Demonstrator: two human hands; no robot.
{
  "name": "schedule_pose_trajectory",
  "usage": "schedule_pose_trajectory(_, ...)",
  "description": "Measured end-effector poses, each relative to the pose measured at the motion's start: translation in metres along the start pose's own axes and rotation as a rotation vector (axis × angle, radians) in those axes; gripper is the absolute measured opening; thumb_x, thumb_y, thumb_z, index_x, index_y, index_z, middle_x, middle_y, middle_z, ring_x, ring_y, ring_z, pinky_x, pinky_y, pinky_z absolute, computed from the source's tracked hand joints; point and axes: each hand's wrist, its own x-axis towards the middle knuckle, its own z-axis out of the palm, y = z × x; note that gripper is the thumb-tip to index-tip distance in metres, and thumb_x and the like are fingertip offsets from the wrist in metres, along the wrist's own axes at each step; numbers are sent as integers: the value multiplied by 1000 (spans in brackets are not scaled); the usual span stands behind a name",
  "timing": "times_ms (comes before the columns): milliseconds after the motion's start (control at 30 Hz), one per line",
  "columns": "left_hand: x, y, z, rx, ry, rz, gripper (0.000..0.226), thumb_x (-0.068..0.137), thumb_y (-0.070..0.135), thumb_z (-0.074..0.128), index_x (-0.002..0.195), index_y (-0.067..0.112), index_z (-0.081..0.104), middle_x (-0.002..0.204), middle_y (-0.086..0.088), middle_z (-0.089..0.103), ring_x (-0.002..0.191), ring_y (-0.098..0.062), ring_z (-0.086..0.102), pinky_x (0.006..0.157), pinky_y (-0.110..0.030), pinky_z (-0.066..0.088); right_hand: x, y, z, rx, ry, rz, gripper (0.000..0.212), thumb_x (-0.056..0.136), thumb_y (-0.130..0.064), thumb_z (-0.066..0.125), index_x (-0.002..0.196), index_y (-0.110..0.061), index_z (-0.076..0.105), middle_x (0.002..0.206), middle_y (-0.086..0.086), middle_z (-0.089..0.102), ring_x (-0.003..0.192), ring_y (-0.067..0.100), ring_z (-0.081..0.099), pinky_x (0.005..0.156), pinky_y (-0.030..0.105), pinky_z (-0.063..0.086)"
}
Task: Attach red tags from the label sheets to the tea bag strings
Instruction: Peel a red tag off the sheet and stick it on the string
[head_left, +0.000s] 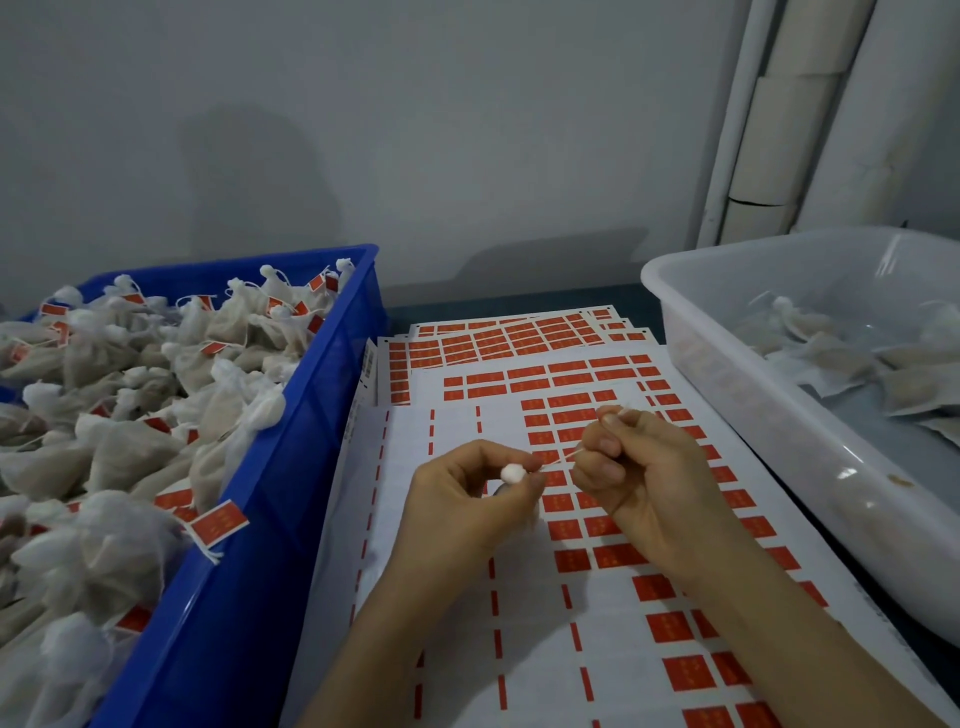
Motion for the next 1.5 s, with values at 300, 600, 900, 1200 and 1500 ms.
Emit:
schedule_pose_trajectory(300,4,-7,-1,-21,-34,-22,16,81,16,69,69,26,66,70,17,68,73,-1,65,53,-8,47,1,0,0,-39,22,22,29,97,-8,39,71,-9,53,55,5,49,43,10,43,46,17,43)
schedule_pose_trajectory(600,2,5,-7,-82,-194,-77,36,67,59,52,75,29,69,79,21,70,81,2,66,59,-4,47,-1,-1,-3,-349,39,-146,12,85,-15,58,80,-16,69,71,3,69,57,13,63,59,19,53)
schedule_pose_trajectory(900,-3,8,-6,-37,-371,-58,14,79,35,69,69,44,71,76,12,72,74,-11,69,68,-16,56,-6,0,-1,-679,8,-332,24,62,-43,61,76,-25,69,61,-4,67,55,13,65,56,15,52)
schedule_pose_trajectory(1200,-1,9,-12,-153,-431,-126,9,75,38,68,81,33,73,79,4,74,63,-18,71,55,-21,55,-9,1,2,-784,-84,-386,22,68,-45,55,79,-28,63,68,-20,65,68,-1,63,57,5,45)
schedule_pose_trajectory(1500,2,4,-11,-174,-316,-81,21,65,45,66,77,29,72,68,0,70,47,-16,63,54,-24,55,-7,10,0,-850,-143,-413,11,83,-26,62,79,-36,62,79,-27,65,82,-6,61,63,4,46)
